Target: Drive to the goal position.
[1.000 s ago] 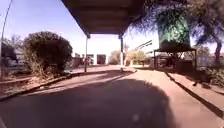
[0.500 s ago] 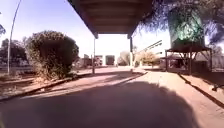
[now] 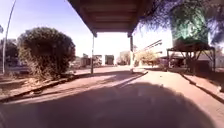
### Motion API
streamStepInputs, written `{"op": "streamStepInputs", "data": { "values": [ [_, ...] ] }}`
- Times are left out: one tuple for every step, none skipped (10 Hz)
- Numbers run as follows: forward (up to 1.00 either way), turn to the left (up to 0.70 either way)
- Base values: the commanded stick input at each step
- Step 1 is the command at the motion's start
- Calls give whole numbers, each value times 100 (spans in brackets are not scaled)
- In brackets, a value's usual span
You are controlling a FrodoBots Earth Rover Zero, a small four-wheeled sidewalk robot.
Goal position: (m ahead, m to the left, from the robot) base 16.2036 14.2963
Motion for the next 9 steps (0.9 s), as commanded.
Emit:
{"op": "streamStepInputs", "data": {
  "values": [
    [85,0],
    [85,0],
    [85,0],
    [85,0],
    [85,0],
    [85,0],
    [85,0],
    [85,0],
    [85,0]
  ]
}}
